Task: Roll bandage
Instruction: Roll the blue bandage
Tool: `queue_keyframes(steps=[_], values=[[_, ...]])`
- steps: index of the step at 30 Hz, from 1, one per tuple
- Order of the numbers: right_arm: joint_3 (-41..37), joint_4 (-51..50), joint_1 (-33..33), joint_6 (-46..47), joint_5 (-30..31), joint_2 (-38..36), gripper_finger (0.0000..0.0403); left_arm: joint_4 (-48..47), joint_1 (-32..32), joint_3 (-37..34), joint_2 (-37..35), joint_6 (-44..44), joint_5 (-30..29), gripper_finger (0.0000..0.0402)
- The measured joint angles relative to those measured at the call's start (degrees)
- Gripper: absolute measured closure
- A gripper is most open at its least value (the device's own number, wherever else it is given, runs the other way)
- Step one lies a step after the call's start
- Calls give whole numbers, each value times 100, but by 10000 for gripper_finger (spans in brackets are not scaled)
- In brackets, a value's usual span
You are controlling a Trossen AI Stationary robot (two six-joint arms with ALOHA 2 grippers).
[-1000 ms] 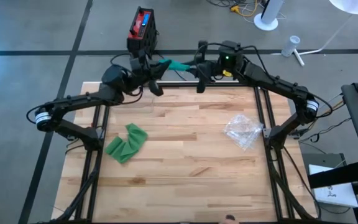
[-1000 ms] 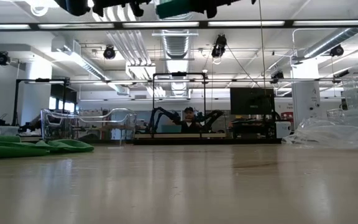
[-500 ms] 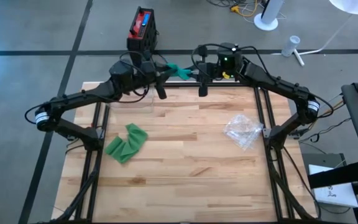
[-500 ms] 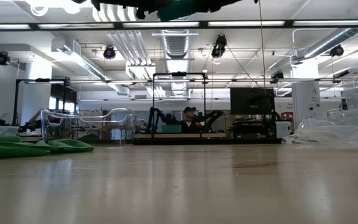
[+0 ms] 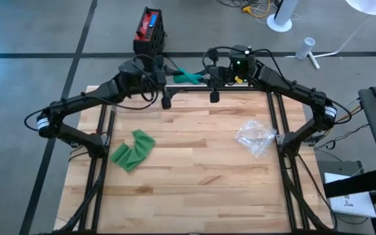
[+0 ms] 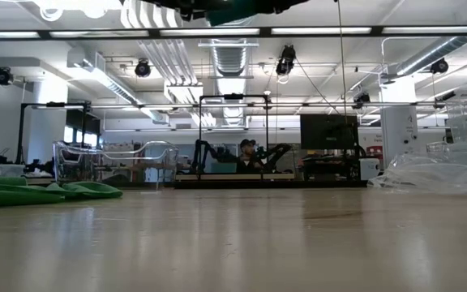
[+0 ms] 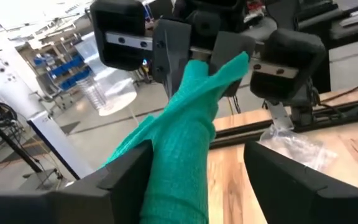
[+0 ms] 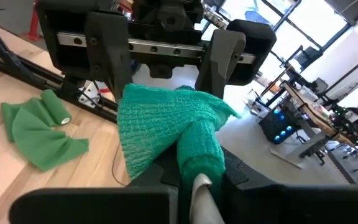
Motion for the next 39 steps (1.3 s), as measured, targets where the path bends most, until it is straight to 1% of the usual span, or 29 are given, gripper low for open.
queue_keyframes(steps=[3,6,8,10,12,13,16,19,21,22,24,26,28,31,32,34,37,39], values=[[0,-21,12,1,-84,-2,376,-45,4,0,0,15,-20,163],[0,-21,23,46,-93,-19,370,-74,0,0,0,71,-153,197],[0,-19,25,106,-91,-22,367,-84,4,0,0,135,-264,239],[0,-23,23,185,-89,-22,366,-93,3,-2,0,142,-300,293],[0,-25,23,191,-82,-22,364,-100,2,-2,0,176,-305,355],[0,-28,23,191,-61,-32,360,-99,-1,-2,0,177,-328,373],[0,-113,28,48,179,-120,335,-85,-7,-2,0,147,-496,372],[0,-364,34,-274,637,-358,292,-179,-3,-4,0,74,-635,366],[9,-504,24,-480,916,-601,259,-219,11,-4,0,72,-715,372],[21,-570,20,-557,963,-719,243,-233,23,-7,0,72,-737,376],[23,-844,17,-653,853,-913,214,-227,53,-9,0,67,-746,376],[19,-1101,24,-699,414,-1019,190,-169,98,-9,-1,-4,-721,376],[11,-1182,45,-547,62,-1051,175,-68,134,-9,16,-83,-720,376],[-78,-1186,129,-549,74,-1053,170,66,144,-9,61,-264,-718,376],[-138,-1162,166,-605,161,-1043,172,119,142,-9,95,-319,-708,376],[-259,-974,324,-770,581,-1023,180,111,133,-9,148,-476,-680,376],[-374,-685,567,-1075,1391,-1029,196,110,120,-9,224,-752,-664,376],[-412,-668,659,-1307,1749,-1033,207,130,112,-9,236,-823,-603,376]])
